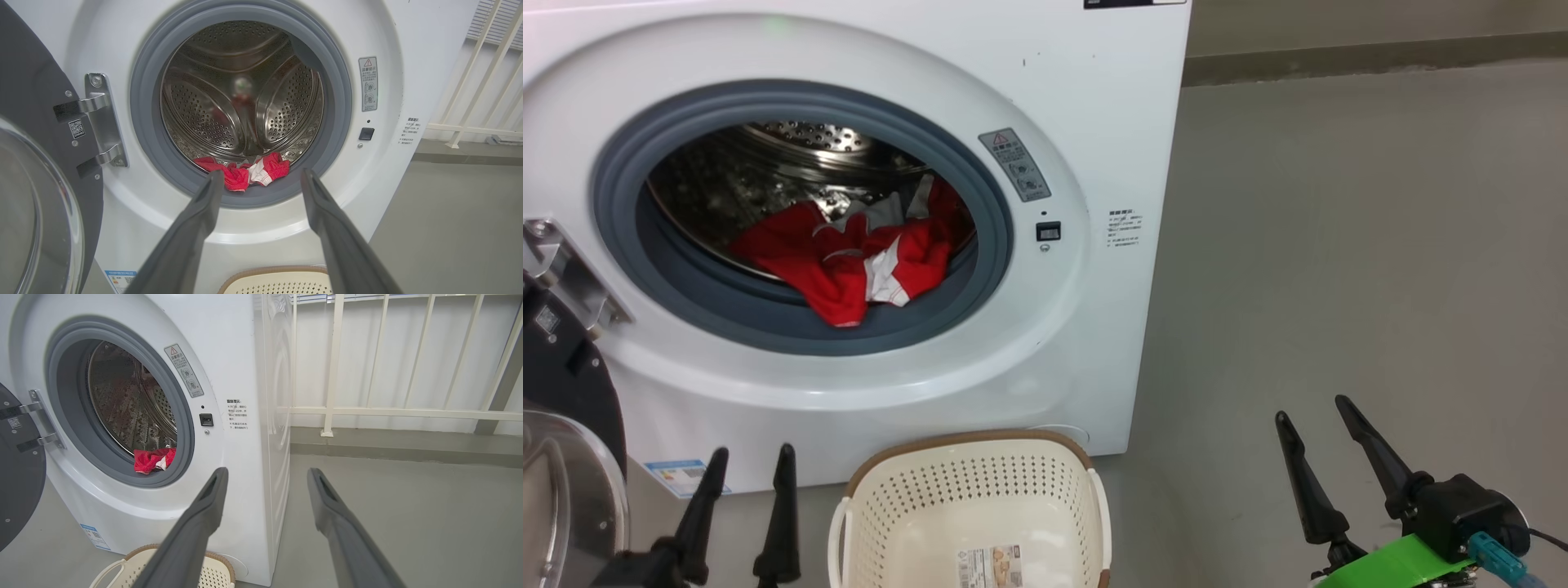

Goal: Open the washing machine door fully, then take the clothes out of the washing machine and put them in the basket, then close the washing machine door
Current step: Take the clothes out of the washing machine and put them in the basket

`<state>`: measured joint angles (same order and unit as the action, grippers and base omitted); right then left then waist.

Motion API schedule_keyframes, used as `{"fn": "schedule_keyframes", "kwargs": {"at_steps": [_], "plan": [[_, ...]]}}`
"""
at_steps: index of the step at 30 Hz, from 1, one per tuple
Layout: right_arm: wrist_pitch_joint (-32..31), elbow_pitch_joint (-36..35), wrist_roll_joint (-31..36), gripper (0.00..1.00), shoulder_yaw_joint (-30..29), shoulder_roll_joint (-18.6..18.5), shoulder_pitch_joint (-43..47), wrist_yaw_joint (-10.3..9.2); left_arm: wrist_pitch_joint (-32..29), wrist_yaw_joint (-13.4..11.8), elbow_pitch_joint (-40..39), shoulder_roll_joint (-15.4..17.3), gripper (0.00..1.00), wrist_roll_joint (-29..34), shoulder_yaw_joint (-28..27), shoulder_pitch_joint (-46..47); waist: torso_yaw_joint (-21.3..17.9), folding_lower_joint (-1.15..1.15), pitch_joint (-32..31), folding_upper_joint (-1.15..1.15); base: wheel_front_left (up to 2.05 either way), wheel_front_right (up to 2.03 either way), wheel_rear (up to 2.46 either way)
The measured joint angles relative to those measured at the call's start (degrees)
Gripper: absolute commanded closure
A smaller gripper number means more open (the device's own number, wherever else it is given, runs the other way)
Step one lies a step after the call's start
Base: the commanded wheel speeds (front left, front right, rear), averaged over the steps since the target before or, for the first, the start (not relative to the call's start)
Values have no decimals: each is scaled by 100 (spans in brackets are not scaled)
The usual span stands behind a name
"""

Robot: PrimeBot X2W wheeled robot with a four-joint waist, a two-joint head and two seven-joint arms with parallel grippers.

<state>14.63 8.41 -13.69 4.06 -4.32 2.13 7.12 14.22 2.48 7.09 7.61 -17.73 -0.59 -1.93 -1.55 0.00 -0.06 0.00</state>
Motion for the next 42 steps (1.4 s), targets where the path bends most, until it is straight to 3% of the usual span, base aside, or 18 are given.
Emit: {"fn": "schedule_keyframes", "kwargs": {"at_steps": [19, 33, 42], "plan": [[0, -430, 148, 0, -177, 51, -740, 0, 9, 100, 441, -57, 0, -73, -13, 1840, 152, 0, 1040, 0, 0, 0, 0], [0, -544, 274, 0, -64, 69, -1321, 0, 49, 208, 1679, 47, 0, 44, 5, 3666, 65, 0, 2058, 0, 0, 0, 0], [0, -568, 274, 0, 46, 97, -1546, 0, 49, 99, 2532, 312, 0, 416, 65, 4741, -149, 0, 2671, 0, 0, 0, 0]]}}
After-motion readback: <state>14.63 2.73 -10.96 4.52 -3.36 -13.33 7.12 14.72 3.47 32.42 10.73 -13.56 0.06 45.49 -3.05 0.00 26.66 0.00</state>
